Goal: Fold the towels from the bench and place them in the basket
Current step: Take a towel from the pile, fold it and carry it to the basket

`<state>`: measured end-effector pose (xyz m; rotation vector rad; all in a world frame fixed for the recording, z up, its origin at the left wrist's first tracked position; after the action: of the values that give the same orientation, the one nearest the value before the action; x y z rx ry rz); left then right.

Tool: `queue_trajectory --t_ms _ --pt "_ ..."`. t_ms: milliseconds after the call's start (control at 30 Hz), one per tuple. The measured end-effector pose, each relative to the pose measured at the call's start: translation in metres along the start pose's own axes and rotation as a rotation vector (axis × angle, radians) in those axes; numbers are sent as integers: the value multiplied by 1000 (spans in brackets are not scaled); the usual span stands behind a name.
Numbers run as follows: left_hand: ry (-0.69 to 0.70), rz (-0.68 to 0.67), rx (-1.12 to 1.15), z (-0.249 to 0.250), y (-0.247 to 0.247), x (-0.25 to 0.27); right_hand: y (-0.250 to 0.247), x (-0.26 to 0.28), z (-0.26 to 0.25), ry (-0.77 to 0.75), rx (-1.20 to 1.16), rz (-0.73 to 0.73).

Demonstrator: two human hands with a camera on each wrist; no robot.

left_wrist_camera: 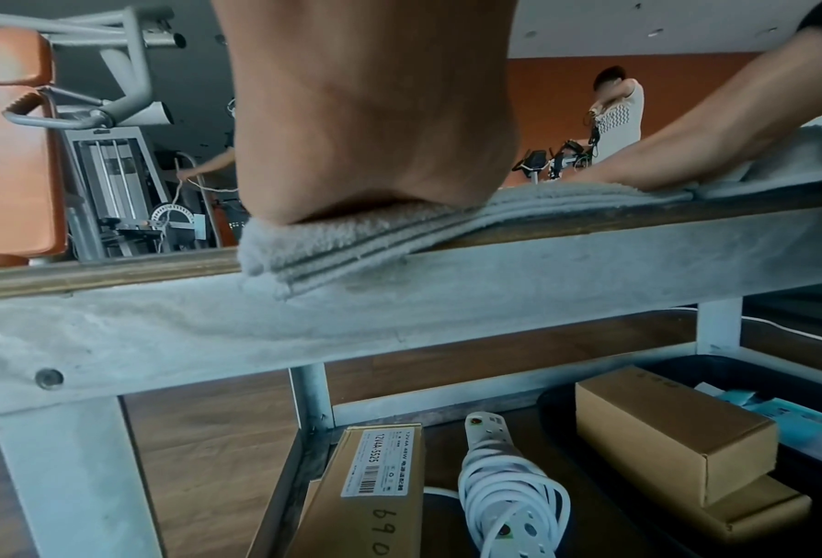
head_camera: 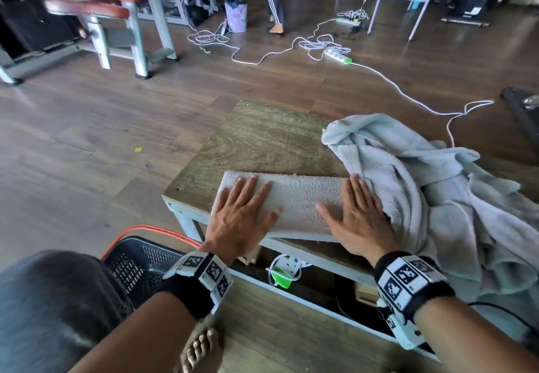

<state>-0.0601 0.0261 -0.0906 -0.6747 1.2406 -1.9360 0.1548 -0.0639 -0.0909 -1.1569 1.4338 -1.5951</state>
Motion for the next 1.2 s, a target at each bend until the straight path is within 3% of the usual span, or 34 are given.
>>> queue_trajectory --t_ms 200,300,367,433,733,900,1067,1200 --pt "-123 0 -68 -9 -7 -3 -3 -3 -4 8 13 46" --pt "-36 120 -20 7 -22 -10 -9 -4 -24 -131 61 154" --pt "69 89 31 18 -16 -12 -2 -3 -35 -216 71 140" --pt "74 32 51 16 -5 -11 2 -4 -34 -212 59 133" --pt "-196 51 11 -45 -10 3 6 -6 -27 -160 50 84" --pt "-507 138 159 -87 -28 29 -2 -3 -34 -143 72 49" --pt "-537 266 224 -82 -44 44 5 1 -52 -164 116 -9" --pt "-659 209 529 -96 -23 45 7 -1 -63 -167 91 -30"
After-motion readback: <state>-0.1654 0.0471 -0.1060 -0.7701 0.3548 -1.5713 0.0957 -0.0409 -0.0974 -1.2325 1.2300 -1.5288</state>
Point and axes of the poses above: each hand's wrist, its own x-axis away from the middle knuckle, its own y-axis out of the palm, z = x × y, the point moved 9 cm from there along -x, towards the middle knuckle, and after that the axes turned 10 degrees about x, right-handed, at the moved point
